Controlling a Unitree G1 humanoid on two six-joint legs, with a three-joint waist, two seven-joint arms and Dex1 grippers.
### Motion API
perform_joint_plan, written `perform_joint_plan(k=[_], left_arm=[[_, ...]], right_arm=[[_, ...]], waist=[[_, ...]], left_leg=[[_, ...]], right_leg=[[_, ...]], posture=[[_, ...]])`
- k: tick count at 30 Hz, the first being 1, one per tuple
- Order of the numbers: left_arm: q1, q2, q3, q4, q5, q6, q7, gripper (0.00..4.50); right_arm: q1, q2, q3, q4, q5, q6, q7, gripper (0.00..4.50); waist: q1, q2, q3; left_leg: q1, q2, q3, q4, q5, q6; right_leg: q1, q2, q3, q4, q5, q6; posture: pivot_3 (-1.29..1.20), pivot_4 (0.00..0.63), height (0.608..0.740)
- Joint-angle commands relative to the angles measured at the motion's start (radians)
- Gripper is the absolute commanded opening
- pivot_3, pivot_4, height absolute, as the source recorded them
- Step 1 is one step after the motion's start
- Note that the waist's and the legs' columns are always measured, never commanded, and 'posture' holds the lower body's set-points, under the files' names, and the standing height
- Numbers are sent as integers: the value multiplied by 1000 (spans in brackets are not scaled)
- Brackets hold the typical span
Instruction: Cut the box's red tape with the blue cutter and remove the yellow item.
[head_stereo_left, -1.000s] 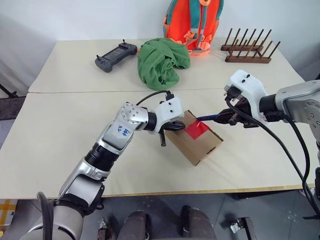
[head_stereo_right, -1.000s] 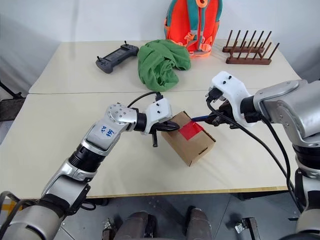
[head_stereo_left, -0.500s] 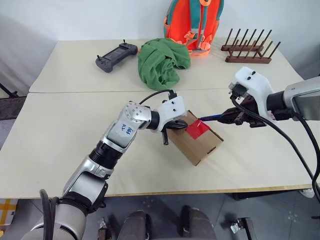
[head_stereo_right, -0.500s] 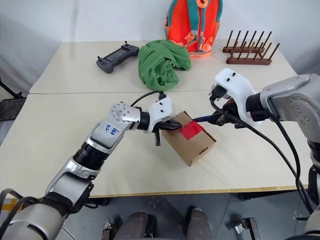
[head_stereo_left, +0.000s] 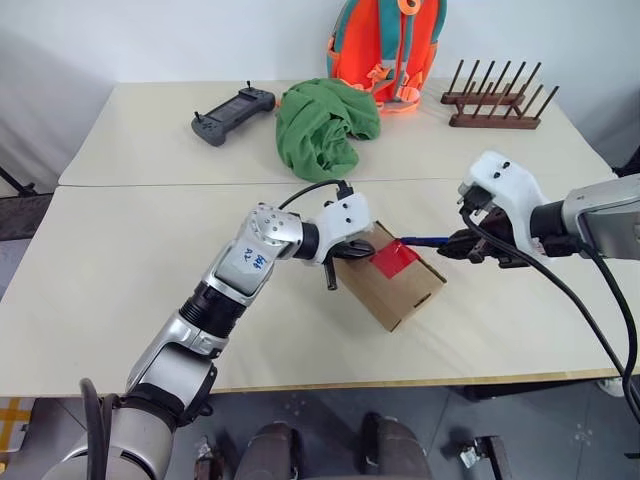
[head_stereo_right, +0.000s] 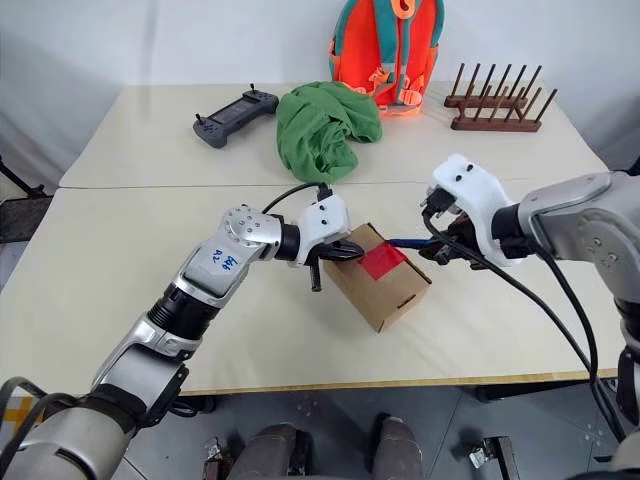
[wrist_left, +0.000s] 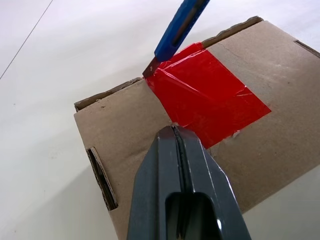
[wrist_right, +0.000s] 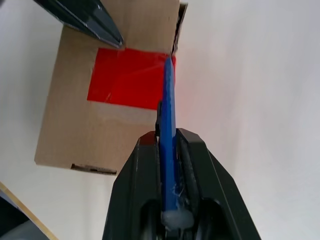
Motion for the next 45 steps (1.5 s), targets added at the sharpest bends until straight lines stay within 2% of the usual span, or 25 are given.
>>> perform_joint_plan(k=[1, 16, 19, 26, 33, 45], left_arm=[[14, 5, -26, 34, 37, 15, 8, 0], [1, -5, -24, 52, 39, 6, 10, 0], [6, -2, -21, 45, 39, 10, 12, 0], [18, 4, -14, 30, 39, 22, 18, 0], [15, -1, -14, 36, 40, 18, 19, 0], [15, -7, -17, 33, 42, 12, 20, 0]], right_arm=[[3, -23, -3, -23, 48, 19, 6, 167], [-25, 92, 65, 57, -59, 12, -14, 167], [-28, 64, 64, 41, -49, 18, 6, 167], [-11, -89, 58, -41, 38, 19, 76, 167], [-8, -133, 69, -59, 55, 19, 95, 167], [-49, 71, 95, 47, -76, -13, 32, 167]], waist=[[0, 0, 0], [-4, -2, -2], [-4, -2, -2], [1, -2, -2], [-1, -2, -2], [-15, -4, -3]], left_leg=[[0, 0, 0, 0, 0, 0], [2, 1, -1, 0, 0, 1], [2, 1, -1, 0, 0, 1], [0, 1, -2, -1, 0, 1], [0, 1, -2, -1, 0, 2], [3, 6, 0, 0, 0, 2]], right_leg=[[0, 0, 0, 0, 0, 0], [0, 0, 2, 0, 1, -2], [0, 0, 3, 0, 2, -3], [-1, 0, 1, -3, 2, -3], [-1, 0, 2, -3, 2, -2], [-1, 0, 3, -1, 4, -5]], posture=[[0, 150, 740], [0, 150, 740], [0, 150, 740], [0, 150, 740], [0, 150, 740], [0, 150, 740]])
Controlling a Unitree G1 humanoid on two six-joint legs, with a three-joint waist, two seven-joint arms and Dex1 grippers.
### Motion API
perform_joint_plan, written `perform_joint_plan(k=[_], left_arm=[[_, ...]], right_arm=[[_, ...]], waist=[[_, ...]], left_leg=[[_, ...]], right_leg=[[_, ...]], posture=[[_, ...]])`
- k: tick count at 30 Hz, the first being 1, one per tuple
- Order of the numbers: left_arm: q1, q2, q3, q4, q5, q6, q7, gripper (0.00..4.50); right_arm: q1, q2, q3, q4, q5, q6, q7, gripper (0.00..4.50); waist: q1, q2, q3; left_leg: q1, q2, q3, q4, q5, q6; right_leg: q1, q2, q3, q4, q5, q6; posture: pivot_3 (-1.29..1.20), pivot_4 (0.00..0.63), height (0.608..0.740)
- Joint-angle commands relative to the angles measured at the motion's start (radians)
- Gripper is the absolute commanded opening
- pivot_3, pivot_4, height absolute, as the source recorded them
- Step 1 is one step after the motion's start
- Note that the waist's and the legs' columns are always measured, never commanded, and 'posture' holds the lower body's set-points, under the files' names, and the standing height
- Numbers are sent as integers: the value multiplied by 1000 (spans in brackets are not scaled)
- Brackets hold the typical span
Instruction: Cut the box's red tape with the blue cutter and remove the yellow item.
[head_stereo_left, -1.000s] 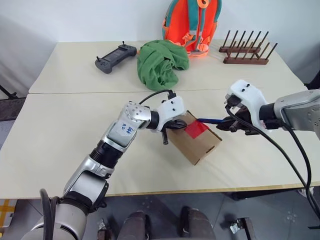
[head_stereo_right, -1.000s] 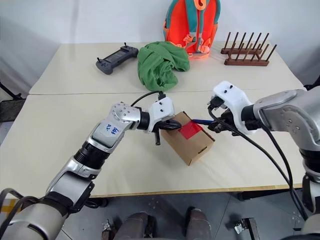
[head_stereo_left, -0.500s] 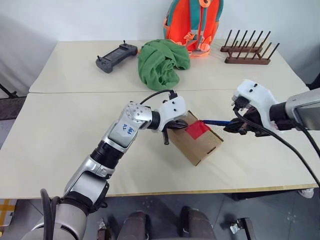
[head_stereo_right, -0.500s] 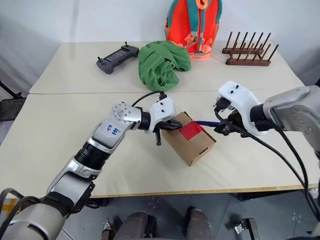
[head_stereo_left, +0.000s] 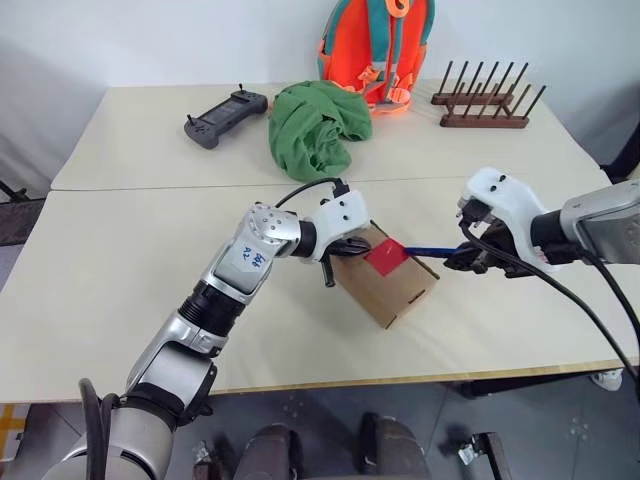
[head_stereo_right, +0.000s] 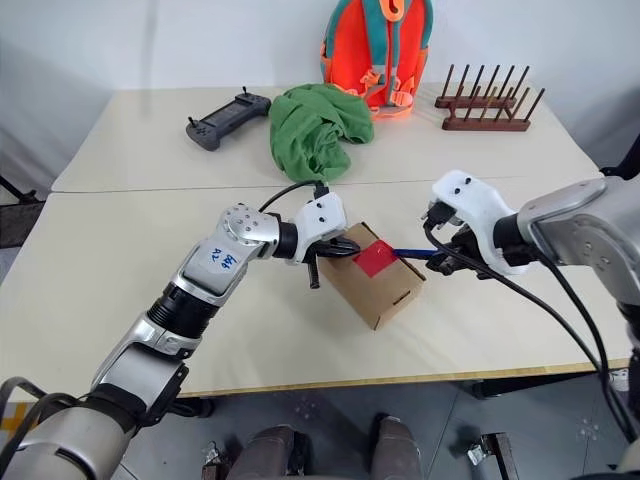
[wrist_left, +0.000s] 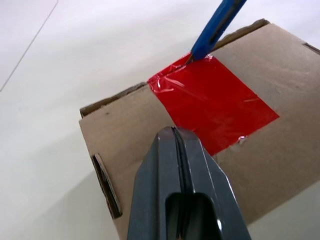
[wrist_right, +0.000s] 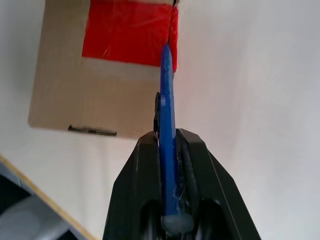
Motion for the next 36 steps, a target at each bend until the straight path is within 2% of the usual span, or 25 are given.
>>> perform_joint_plan(k=[1, 8, 16, 25, 30, 34, 36], left_arm=[[19, -8, -29, 13, 23, 16, 1, 0], [18, -14, -30, 14, 22, 13, -1, 0], [14, -17, -28, 25, 24, 8, 1, 0], [7, -15, -20, 49, 29, -1, 2, 0], [1, -15, -17, 66, 32, -10, 0, 0], [-2, -15, -16, 74, 33, -16, -1, 0], [-1, -13, -17, 74, 34, -16, -3, 0]], right_arm=[[-29, 59, 26, 31, -28, -30, -4, 167], [-63, 124, 45, 86, -86, -62, -1, 167], [-38, 122, 54, 76, -106, -66, 17, 167], [106, -143, -7, -73, -31, -37, 147, 167], [145, -206, -49, -102, -19, -60, 179, 167], [192, -232, -154, -105, -14, -130, 202, 167], [253, -248, -269, -90, -15, -193, 224, 167]], waist=[[-2, 0, 0], [-12, 0, 0], [-11, 0, 0], [10, 0, 0], [10, 0, 0], [10, 0, 0], [13, 0, 0]], left_leg=[[0, 0, 0, 0, 0, 0], [-1, 0, 1, 0, 1, 0], [-1, 0, 0, 0, 1, 0], [-4, -1, 0, -2, 0, 1], [-3, -2, 0, -2, 0, 1], [-3, 0, 0, -2, 0, 1], [-3, 0, 0, -2, 0, 1]], right_leg=[[0, 0, 0, 0, 0, 0], [-1, 0, 0, 0, 1, 0], [-1, 0, 0, 0, 1, 0], [-2, 0, -2, -5, 1, 0], [-2, 0, -2, -4, 1, 1], [-2, 0, -1, -5, 1, 1], [-2, 0, -2, -5, 1, 1]], posture=[[0, 150, 740], [0, 150, 740], [0, 150, 740], [0, 150, 740], [0, 150, 740], [0, 150, 740], [0, 150, 740]])
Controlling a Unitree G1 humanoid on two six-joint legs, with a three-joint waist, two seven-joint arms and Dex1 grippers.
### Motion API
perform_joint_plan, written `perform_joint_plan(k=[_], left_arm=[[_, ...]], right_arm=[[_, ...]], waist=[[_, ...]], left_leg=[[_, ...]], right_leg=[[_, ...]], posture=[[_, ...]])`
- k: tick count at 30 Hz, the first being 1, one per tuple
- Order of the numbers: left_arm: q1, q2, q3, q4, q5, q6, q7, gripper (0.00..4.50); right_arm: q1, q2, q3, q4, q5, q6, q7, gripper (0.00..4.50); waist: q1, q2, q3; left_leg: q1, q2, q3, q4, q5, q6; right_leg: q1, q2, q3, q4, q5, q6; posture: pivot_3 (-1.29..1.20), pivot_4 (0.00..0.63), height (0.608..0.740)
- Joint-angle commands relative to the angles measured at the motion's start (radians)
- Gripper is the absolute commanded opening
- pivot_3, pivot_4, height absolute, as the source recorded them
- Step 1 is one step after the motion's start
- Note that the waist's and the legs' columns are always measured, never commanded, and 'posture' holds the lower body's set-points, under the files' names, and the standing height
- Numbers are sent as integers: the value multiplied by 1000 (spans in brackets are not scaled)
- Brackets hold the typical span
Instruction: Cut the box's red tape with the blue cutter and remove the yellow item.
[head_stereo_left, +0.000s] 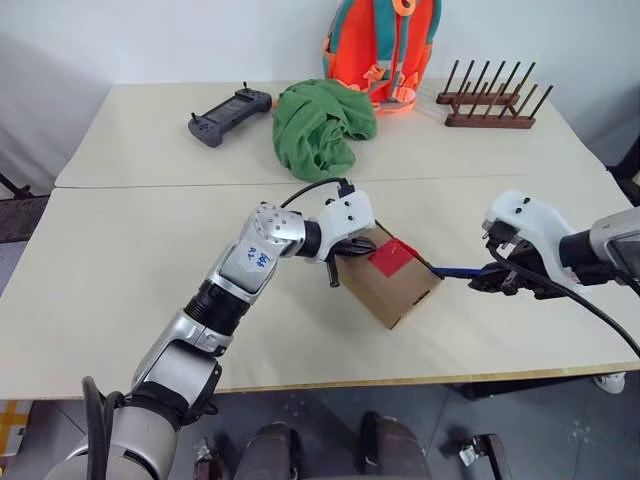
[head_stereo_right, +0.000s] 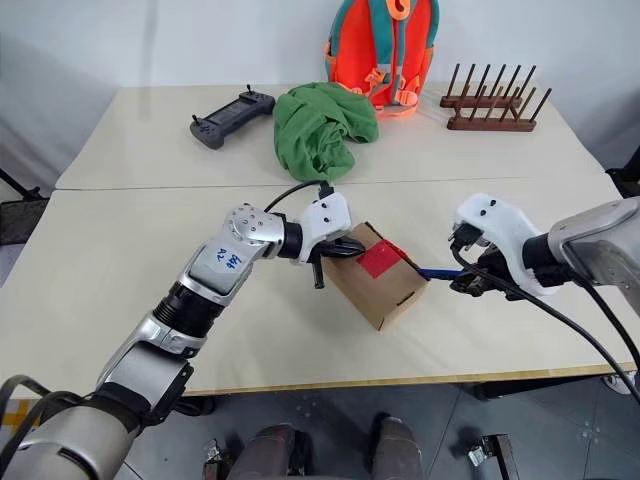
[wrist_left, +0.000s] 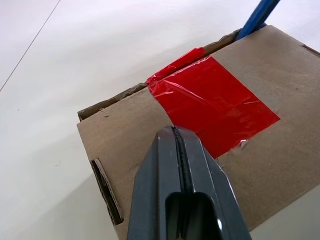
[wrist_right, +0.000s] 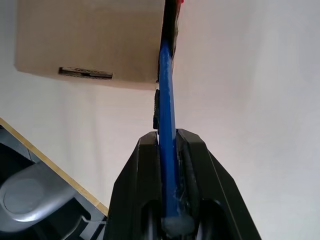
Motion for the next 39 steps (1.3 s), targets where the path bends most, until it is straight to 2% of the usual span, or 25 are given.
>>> perform_joint_plan(k=[1, 6, 8, 10, 13, 20, 25, 27, 30, 33, 36, 39], left_arm=[[11, 14, -21, 38, 35, 15, 2, 0], [14, 20, -25, 36, 34, 15, -3, 0], [12, 18, -26, 39, 32, 13, -7, 0], [6, 12, -26, 48, 29, 6, -9, 0], [3, 3, -9, 49, 9, -32, -19, 0], [-4, 36, 33, 23, -22, -26, -70, 0], [-15, 83, 100, -30, -77, 51, -95, 0], [-15, 118, 134, -69, -120, 112, -127, 0], [-3, 203, 171, -135, -182, 223, -193, 0], [49, 305, 162, -214, -227, 317, -263, 0], [144, 396, 134, -334, -272, 404, -308, 0], [209, 414, 107, -412, -290, 442, -289, 0]], right_arm=[[74, -48, -214, 2, 10, -108, 47, 167], [193, -31, -408, 53, -3, -184, 45, 167], [263, 36, -469, 134, -62, -266, -20, 167], [344, 123, -495, 219, -140, -409, -85, 167], [442, 188, -450, 337, -225, -559, -95, 167], [423, 267, -395, 588, -303, -723, -97, 2390], [426, 261, -397, 623, -326, -767, -75, 4052], [419, 246, -396, 599, -334, -783, -65, 4482], [365, 248, -377, 560, -361, -819, -81, 4482], [294, 255, -293, 551, -411, -823, -81, 4482], [226, 252, -170, 551, -465, -781, -47, 3565], [169, 282, -108, 584, -498, -820, -25, 2505]], waist=[[2, 0, 0], [0, 0, 0], [0, 0, 0], [0, -7, -4], [1, -6, -4], [-2, -2, -2], [-3, -1, -2], [-3, 0, -1], [-6, 2, 1], [-14, 5, 2], [-26, 5, 3], [-18, 5, 4]], left_leg=[[0, 0, 0, 0, 0, 0], [1, -2, 0, 0, 0, 0], [1, -1, 0, 0, 0, 0], [2, -2, 0, 0, 0, 0], [2, -4, 1, 0, 0, 0], [2, -6, 3, 0, 1, 0], [1, -5, 3, -1, 1, 0], [1, -5, 3, -1, 1, 0], [1, -5, 3, -1, 1, 0], [1, -5, 2, -1, 2, 0], [2, -5, 2, -2, 2, -1], [0, -5, 2, -2, 1, -1]], right_leg=[[0, 0, 0, 0, 0, 0], [1, 0, 0, 0, 0, 1], [1, 0, 0, 0, 0, 1], [2, 0, 0, 0, 0, 1], [2, 0, 0, 0, 1, 1], [2, 1, 0, 0, 1, 1], [2, 1, -1, 0, 1, 1], [2, 1, -1, 0, 1, 1], [1, 1, 0, 0, 1, 2], [1, 1, 1, 0, 1, 2], [0, 1, 1, 1, 1, 2], [0, 2, 0, 0, 0, 2]], posture=[[0, 150, 740], [0, 150, 740], [0, 150, 740], [0, 150, 740], [0, 150, 740], [0, 150, 740], [0, 150, 740], [0, 150, 740], [0, 150, 740], [0, 150, 740], [0, 150, 740], [0, 150, 740]])
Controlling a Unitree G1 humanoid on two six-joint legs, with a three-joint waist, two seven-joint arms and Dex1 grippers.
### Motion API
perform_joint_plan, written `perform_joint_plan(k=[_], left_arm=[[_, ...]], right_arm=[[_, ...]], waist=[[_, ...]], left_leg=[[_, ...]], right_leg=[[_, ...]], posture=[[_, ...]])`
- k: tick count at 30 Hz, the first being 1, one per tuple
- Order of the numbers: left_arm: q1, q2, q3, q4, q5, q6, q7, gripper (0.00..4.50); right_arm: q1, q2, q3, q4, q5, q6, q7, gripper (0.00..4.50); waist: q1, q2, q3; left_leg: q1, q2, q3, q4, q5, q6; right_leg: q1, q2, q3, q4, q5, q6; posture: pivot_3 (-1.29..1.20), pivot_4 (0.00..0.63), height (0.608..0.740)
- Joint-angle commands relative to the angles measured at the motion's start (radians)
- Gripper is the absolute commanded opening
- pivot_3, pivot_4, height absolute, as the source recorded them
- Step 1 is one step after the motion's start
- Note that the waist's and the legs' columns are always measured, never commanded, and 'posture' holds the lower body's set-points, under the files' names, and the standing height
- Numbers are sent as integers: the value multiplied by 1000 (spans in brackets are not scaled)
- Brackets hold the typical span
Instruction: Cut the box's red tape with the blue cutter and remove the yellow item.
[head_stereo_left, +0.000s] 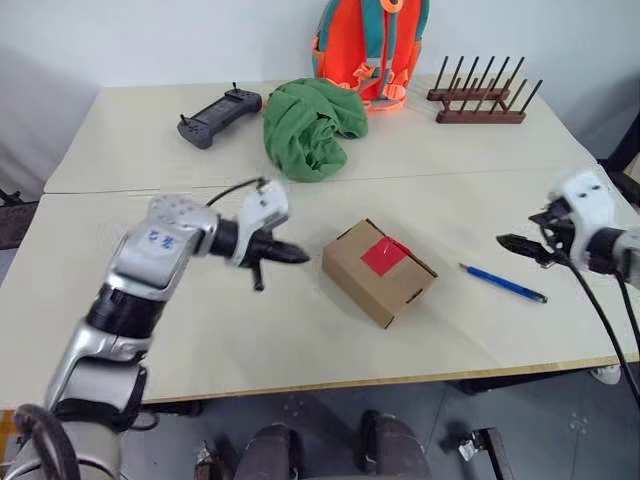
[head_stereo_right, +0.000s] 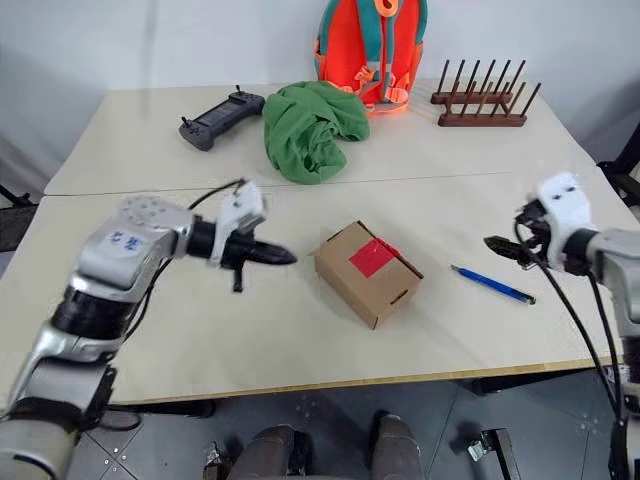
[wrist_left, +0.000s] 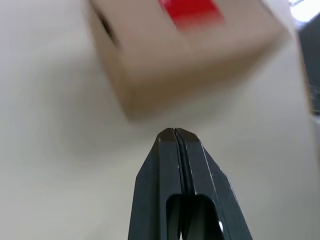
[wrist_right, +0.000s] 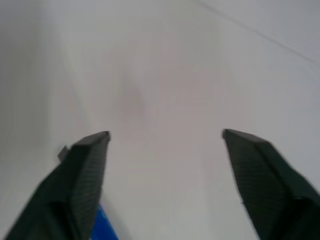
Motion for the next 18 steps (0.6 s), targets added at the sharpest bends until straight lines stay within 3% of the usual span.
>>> perform_joint_plan(k=[1, 4, 7, 11, 18], left_arm=[[33, 3, -23, -107, -34, 38, 15, 0], [80, -35, -43, -133, -15, 35, 92, 0], [121, -163, -74, -138, 51, 42, 283, 0], [108, -308, -30, -107, 95, 35, 469, 0], [46, -344, 1, -9, 113, -18, 550, 0]], right_arm=[[-65, 18, 44, 25, -41, -31, 19, 2210], [-131, 56, 111, 94, -83, -58, 44, 1132], [-225, 141, 216, 186, -140, -135, 94, 70], [-241, 201, 277, 129, -133, -119, 191, 13], [-180, 212, 292, -170, -51, 42, 277, 13]], waist=[[9, 0, 2], [16, 0, 3], [14, 1, 3], [18, 0, 3], [22, 1, 4]], left_leg=[[-1, 0, 0, 1, 0, 0], [-2, 0, 0, 3, 0, 0], [0, 0, 1, 1, 0, 0], [-2, 0, 2, 2, 0, 0], [-3, 0, 1, 1, 1, -1]], right_leg=[[0, 0, 0, 0, 0, 0], [0, 0, 0, 0, 0, 0], [1, 0, 1, 0, 0, 0], [0, 1, -1, 0, 0, 0], [0, 1, -4, 1, 0, 0]], posture=[[0, 150, 740], [0, 150, 740], [0, 150, 740], [0, 150, 740], [0, 150, 740]])
